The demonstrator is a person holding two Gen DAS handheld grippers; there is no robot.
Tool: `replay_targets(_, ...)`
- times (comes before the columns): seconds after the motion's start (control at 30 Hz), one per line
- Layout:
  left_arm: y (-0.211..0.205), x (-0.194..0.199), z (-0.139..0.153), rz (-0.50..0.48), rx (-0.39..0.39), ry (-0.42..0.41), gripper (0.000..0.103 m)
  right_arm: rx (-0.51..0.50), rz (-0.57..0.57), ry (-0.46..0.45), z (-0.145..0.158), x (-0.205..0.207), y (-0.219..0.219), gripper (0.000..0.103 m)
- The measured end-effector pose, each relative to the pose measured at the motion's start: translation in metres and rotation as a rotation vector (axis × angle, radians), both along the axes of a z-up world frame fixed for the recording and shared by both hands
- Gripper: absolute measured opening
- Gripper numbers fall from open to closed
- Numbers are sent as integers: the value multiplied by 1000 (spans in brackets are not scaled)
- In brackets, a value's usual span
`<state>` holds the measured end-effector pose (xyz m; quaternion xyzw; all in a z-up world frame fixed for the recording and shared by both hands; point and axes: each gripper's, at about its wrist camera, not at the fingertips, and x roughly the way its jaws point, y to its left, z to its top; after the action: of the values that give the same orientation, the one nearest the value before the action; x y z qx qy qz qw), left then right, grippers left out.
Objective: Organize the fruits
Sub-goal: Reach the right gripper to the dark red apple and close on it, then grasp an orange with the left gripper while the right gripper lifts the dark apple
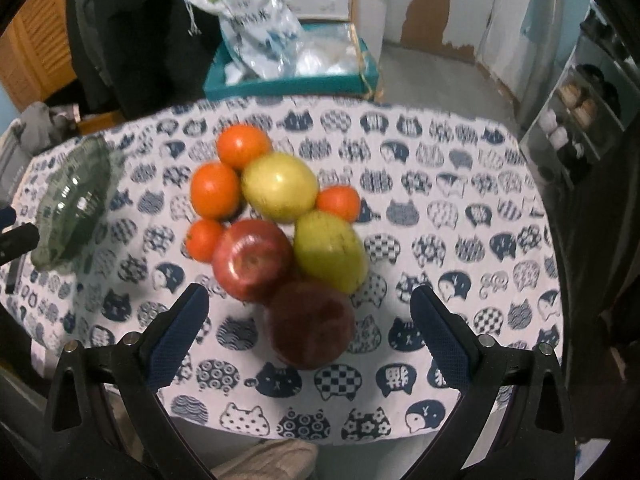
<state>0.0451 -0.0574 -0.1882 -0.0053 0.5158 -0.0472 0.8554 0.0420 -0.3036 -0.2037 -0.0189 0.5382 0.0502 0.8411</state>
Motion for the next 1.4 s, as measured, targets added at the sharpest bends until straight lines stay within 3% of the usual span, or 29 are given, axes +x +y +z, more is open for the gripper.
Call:
replay_targets(0.47, -12, 6, -50, 9, -19, 142, 102, 46, -23, 159, -65, 4, -9, 99)
replay_targets(0.77, -17, 10, -56, 2, -7, 154, 102, 51, -2, 194, -87, 8, -2, 73)
replay_targets(1.0, -21, 15, -57, -2, -17, 159, 102, 40, -12, 163, -81, 3, -7, 72)
replay_targets(1.4, -39, 41, -49, -5, -37, 123, 102, 11, -54, 1, -32, 9, -36, 72)
